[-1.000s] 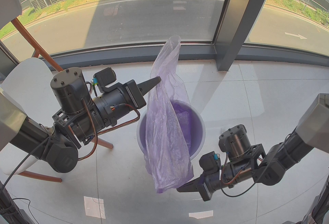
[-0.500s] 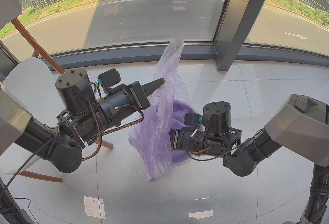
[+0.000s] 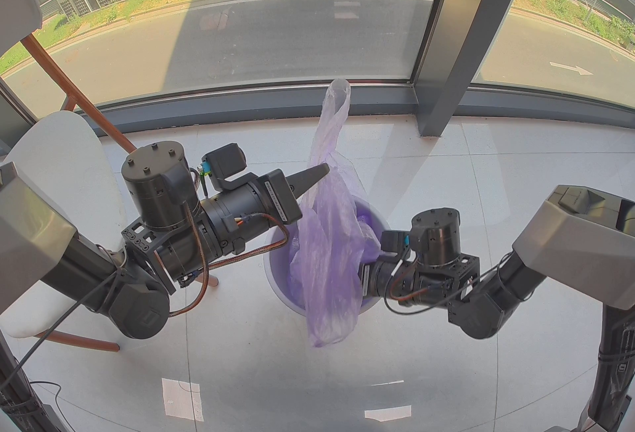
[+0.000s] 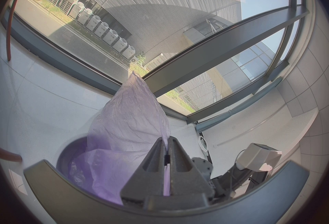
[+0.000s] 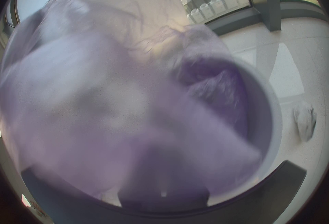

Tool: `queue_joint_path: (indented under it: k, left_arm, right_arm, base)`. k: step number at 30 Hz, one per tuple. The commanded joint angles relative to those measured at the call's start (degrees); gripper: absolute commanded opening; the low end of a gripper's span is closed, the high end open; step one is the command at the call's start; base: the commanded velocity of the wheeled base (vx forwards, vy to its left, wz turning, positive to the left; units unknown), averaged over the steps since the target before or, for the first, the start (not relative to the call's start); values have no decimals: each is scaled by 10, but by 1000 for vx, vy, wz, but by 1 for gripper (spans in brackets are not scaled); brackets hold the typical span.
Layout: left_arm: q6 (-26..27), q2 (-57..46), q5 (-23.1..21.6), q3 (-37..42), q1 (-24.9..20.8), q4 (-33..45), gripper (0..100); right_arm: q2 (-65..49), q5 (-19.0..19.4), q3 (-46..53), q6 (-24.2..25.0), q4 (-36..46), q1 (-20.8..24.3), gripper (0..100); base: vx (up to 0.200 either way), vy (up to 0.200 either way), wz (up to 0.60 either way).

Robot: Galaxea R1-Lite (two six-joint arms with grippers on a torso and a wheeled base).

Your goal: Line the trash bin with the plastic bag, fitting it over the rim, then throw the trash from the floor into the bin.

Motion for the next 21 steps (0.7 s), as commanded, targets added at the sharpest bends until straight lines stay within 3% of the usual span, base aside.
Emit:
queue_joint_path:
  k: [1, 9, 13, 16, 17, 21]
  left_arm:
    - [2, 25, 1, 1, -5, 0, 0]
    - [19, 29, -3, 12, -1, 5, 0]
    - [41, 29, -3, 35, -1, 10, 0]
    - [77, 18, -3, 53, -1, 72, 0]
    - [105, -2, -3, 57, -1, 141, 0]
    - [161, -32, 1, 48, -3, 236, 0]
  right_arm:
    - [-91, 0, 119, -12, 16, 71, 0]
    - [-204, -3, 286, -14, 15, 146, 0]
    - [-258, 3, 349, -15, 8, 141, 0]
    - [-316, 9, 382, -12, 6, 108, 0]
    - [-358, 20, 399, -12, 7, 77, 0]
    - [-423, 32, 391, -10, 30, 10, 0]
  base:
    - [0, 0, 0]
    - [0, 0, 0]
    - [0, 0, 0]
    - [0, 0, 0]
    - [0, 0, 0]
    - [0, 0, 0]
